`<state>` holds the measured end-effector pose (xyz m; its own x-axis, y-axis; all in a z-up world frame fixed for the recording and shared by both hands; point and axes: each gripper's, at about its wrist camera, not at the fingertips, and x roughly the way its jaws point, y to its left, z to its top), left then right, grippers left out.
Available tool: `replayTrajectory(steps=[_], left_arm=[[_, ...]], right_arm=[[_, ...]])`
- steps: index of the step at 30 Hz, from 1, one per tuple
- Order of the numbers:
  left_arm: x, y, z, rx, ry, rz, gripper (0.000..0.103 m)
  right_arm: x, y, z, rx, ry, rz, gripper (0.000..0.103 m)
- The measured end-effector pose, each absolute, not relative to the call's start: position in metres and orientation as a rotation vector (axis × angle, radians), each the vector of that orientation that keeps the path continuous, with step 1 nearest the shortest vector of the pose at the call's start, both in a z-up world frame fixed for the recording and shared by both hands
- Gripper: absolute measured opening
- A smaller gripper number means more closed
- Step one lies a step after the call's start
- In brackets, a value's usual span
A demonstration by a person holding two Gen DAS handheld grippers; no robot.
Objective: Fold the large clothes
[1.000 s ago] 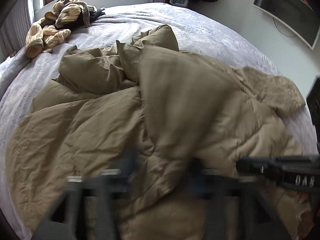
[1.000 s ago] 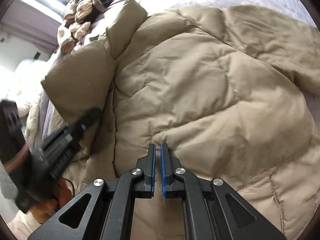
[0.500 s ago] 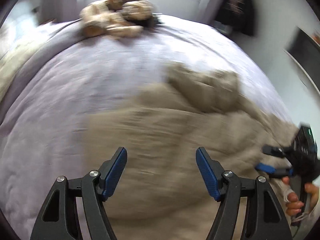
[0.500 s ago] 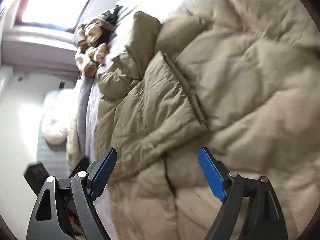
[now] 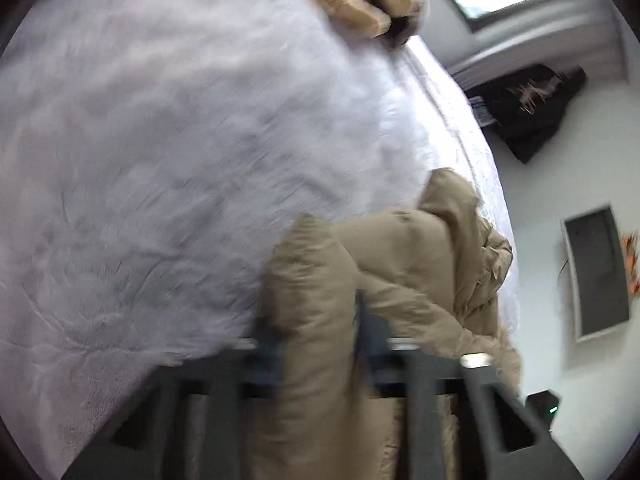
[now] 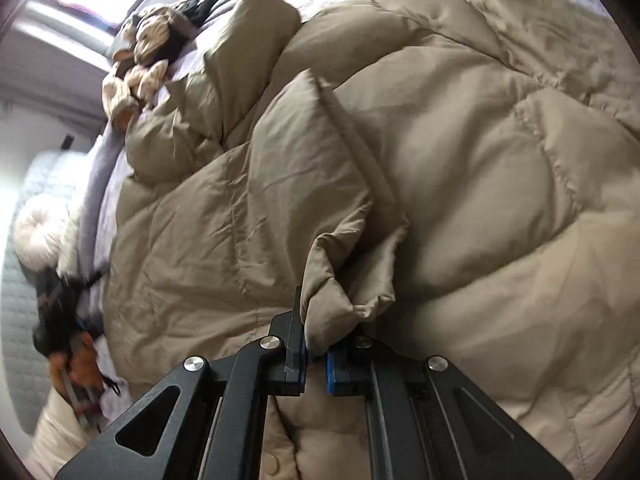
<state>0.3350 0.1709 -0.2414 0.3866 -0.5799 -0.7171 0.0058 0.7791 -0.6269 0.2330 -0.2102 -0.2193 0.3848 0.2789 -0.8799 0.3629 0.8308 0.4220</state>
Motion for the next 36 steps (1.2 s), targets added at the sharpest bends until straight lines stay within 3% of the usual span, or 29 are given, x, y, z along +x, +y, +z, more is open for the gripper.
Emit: replayTrajectory(steps=[4,7,13,15,17,24,27,28,29,32,33,34,35,36], left_arm=[[0.291,0.14,-0.176,-0.209,0.887,-0.413,0.017],[0.291,0.135,-0.174,-0.11,0.88,-0.418,0.017],[0.333,0.146,-0.227,-0.141,1.004,-0.284,0.017],[0.335,0.151,-0.233,-0.165,1.024,-0.234,0.025],[0.33,0.162,-0.227,-0.168,1.003,-0.181,0.032],[0.314,0.19,-0.187,-0.162,0.981,-0.112,0.033],[0.287,0.178,-0.177,-0.146,0.988,-0.176,0.033],[0.281,0.173,-0.177,-0.143,0.996,-0.194,0.033],[0.275,0.168,-0.181,-0.141,1.013,-0.209,0.033],[0.26,0.154,-0.2,-0.14,1.063,-0.227,0.033],[0.259,0.152,-0.209,-0.136,1.081,-0.212,0.033],[0.258,0.15,-0.218,-0.134,1.09,-0.197,0.033],[0.257,0.149,-0.222,-0.129,1.091,-0.193,0.033],[0.258,0.149,-0.23,-0.117,1.096,-0.18,0.033]], right_arm=[[0.249,-0.204,-0.215,0.605,1.19,-0.06,0.006],[0.249,-0.203,-0.216,0.573,1.178,-0.064,0.007],[0.249,-0.205,-0.213,0.531,1.163,-0.069,0.007],[0.256,-0.203,-0.212,0.52,1.159,-0.065,0.007],[0.257,-0.207,-0.215,0.529,1.166,-0.075,0.007],[0.242,-0.221,-0.214,0.57,1.181,-0.061,0.008],[0.235,-0.23,-0.207,0.601,1.208,-0.033,0.023],[0.232,-0.233,-0.203,0.595,1.208,-0.035,0.041],[0.225,-0.236,-0.196,0.584,1.2,-0.047,0.053],[0.199,-0.253,-0.171,0.524,1.136,-0.168,0.05],[0.193,-0.26,-0.162,0.513,1.103,-0.197,0.043],[0.191,-0.263,-0.157,0.512,1.082,-0.197,0.021],[0.192,-0.264,-0.152,0.504,1.065,-0.183,0.013],[0.199,-0.26,-0.15,0.482,1.064,-0.15,0.013]])
